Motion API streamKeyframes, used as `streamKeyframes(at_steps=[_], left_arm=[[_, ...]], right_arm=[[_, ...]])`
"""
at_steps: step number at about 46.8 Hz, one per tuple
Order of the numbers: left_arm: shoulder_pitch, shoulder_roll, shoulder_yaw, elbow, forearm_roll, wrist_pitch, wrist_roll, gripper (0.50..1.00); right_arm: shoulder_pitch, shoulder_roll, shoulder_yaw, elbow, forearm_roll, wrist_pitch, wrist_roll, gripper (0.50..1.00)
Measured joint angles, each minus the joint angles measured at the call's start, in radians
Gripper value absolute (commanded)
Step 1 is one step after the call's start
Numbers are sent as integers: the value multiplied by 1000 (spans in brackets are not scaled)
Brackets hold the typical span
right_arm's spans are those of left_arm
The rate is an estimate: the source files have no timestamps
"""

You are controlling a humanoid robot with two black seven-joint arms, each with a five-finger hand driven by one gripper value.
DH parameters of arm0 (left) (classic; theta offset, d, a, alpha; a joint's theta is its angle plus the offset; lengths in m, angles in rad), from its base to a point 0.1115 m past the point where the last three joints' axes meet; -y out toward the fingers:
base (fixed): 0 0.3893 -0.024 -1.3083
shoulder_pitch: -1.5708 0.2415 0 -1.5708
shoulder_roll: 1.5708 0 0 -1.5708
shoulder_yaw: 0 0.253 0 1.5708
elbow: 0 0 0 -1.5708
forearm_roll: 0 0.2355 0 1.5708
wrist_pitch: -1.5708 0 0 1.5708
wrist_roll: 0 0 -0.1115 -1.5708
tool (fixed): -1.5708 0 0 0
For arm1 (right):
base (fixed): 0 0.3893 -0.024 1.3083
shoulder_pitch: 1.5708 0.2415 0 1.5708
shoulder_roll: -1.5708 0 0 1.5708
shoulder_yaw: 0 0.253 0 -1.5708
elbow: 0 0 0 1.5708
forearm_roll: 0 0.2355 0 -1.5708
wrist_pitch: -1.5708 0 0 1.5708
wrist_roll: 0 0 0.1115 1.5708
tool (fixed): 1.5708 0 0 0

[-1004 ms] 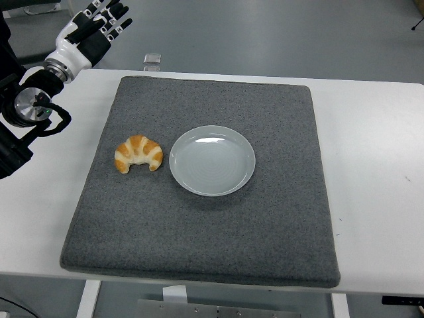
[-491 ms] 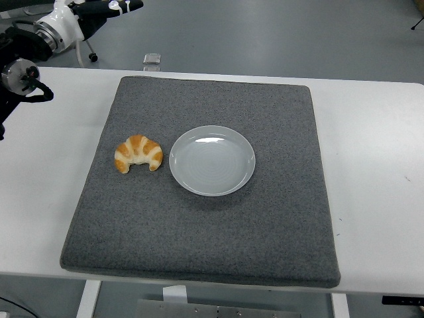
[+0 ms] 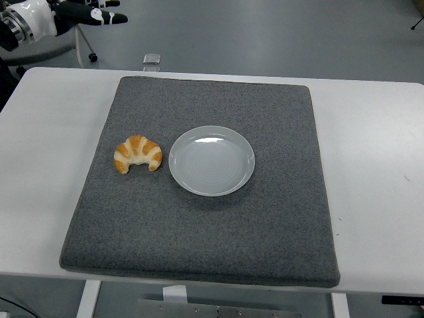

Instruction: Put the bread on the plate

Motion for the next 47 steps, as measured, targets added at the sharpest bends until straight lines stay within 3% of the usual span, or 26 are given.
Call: streamKeyframes(at_steps=[8,25,47], left_arm=[[-26,21,80,-54,101,-17,0,994],[-30,143,131,-232,549,-75,0,994],[-50,180,211,-310,709,-80,8,994]], right_arm=[[0,0,0,0,-1,0,0,930],[0,0,0,0,-1,0,0,930],[0,0,0,0,0,0,0,930]])
